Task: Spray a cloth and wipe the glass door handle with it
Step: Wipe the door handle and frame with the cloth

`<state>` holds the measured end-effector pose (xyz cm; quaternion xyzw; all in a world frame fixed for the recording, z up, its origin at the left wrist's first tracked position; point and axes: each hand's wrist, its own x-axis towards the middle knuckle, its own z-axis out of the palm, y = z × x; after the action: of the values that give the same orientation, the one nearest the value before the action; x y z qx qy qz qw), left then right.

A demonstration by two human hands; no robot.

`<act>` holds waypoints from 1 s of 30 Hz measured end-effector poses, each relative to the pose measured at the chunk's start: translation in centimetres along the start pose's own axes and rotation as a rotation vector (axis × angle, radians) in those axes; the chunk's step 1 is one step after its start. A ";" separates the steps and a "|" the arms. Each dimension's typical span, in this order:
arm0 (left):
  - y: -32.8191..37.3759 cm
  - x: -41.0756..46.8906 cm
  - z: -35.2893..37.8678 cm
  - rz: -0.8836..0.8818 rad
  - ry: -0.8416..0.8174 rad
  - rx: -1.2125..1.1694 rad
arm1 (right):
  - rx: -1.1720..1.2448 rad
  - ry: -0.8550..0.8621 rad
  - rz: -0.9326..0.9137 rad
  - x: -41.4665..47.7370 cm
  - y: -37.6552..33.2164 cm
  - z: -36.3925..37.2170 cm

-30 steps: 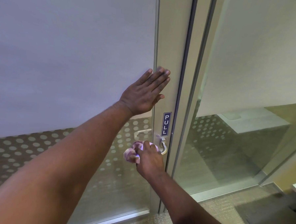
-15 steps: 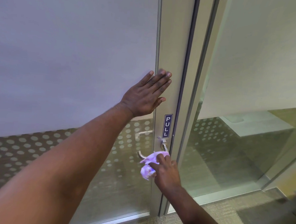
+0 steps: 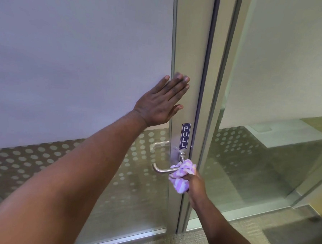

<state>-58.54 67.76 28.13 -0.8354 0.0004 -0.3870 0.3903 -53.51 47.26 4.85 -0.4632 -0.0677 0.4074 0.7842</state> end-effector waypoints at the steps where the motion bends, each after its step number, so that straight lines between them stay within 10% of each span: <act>1: 0.0 0.0 0.1 -0.001 0.001 0.002 | 0.084 -0.056 0.069 0.0 0.1 0.3; 5: 0.0 -0.1 0.3 -0.002 -0.007 0.002 | 0.222 -0.251 0.106 -0.1 1.3 1.2; 15: 0.0 -0.1 0.6 -0.006 -0.017 -0.016 | -0.151 0.003 0.266 -1.2 4.4 3.2; 20: 0.0 0.0 0.4 -0.005 -0.016 -0.020 | -0.267 0.053 -0.093 -2.2 2.7 2.1; 23: 0.1 0.0 0.3 -0.007 -0.021 -0.024 | -0.640 0.180 -0.508 -2.1 1.1 1.8; 30: 0.0 0.0 0.4 -0.008 -0.005 -0.017 | -1.362 0.199 -0.779 0.9 -3.3 4.4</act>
<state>-58.32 68.02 28.00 -0.8398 -0.0005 -0.3864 0.3815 -53.13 50.01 9.64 -0.8185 -0.3890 -0.0710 0.4168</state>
